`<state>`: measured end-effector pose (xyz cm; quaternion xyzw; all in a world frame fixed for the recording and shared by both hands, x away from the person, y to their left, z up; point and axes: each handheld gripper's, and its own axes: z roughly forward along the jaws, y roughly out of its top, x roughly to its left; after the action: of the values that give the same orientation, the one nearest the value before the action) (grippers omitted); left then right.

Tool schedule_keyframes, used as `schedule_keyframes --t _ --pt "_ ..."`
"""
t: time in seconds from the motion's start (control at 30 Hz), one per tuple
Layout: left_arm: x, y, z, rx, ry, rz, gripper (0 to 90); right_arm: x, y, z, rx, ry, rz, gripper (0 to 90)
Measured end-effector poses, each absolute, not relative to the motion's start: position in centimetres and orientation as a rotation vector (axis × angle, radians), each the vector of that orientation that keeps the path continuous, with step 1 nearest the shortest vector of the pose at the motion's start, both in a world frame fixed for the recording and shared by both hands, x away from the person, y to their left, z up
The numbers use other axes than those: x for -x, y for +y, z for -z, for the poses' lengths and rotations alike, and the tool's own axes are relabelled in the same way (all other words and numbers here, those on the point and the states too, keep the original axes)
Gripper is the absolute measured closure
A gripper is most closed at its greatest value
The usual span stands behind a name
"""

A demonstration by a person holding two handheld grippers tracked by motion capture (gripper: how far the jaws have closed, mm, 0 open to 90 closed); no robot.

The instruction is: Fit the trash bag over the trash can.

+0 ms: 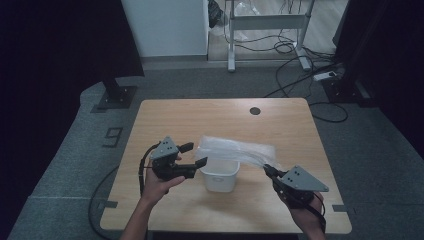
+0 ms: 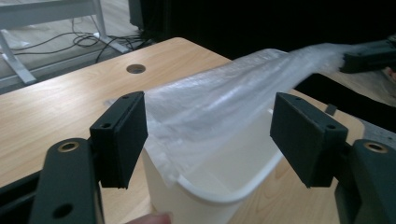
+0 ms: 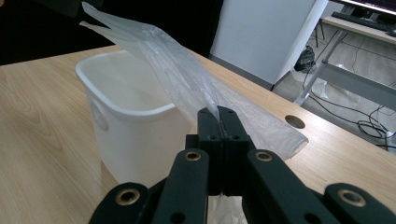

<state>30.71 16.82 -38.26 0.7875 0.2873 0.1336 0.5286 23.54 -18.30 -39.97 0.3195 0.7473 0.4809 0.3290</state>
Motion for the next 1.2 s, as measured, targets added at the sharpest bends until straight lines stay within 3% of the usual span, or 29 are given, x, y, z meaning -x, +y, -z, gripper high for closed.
schedule_keyframes --t 0.2,0.33,0.5,0.8,1.0,1.2 --pt "-30.2 16.3 38.8 -1.909 0.666 -0.32 26.8 -23.6 -18.2 39.9 -0.834 1.956 -1.276 88.3" --pt "-30.2 15.4 39.1 -1.941 0.651 -0.358 31.1 -23.5 -18.0 39.7 -0.827 1.952 -1.28 88.3" --pt "-30.4 13.9 39.6 -1.981 0.634 -0.361 45.6 -23.5 -17.9 39.4 -0.824 1.941 -1.287 88.4" --pt "-30.7 12.8 40.4 -1.985 0.632 -0.31 59.0 -23.0 -17.8 38.7 -0.795 1.918 -1.317 88.5" --pt "-30.5 12.7 40.4 -1.981 0.616 -0.297 59.5 -22.9 -17.7 38.5 -0.791 1.915 -1.325 88.5" --pt "-29.7 12.6 40.4 -1.973 0.584 -0.303 49.3 -23.0 -17.7 38.4 -0.807 1.917 -1.324 88.6"
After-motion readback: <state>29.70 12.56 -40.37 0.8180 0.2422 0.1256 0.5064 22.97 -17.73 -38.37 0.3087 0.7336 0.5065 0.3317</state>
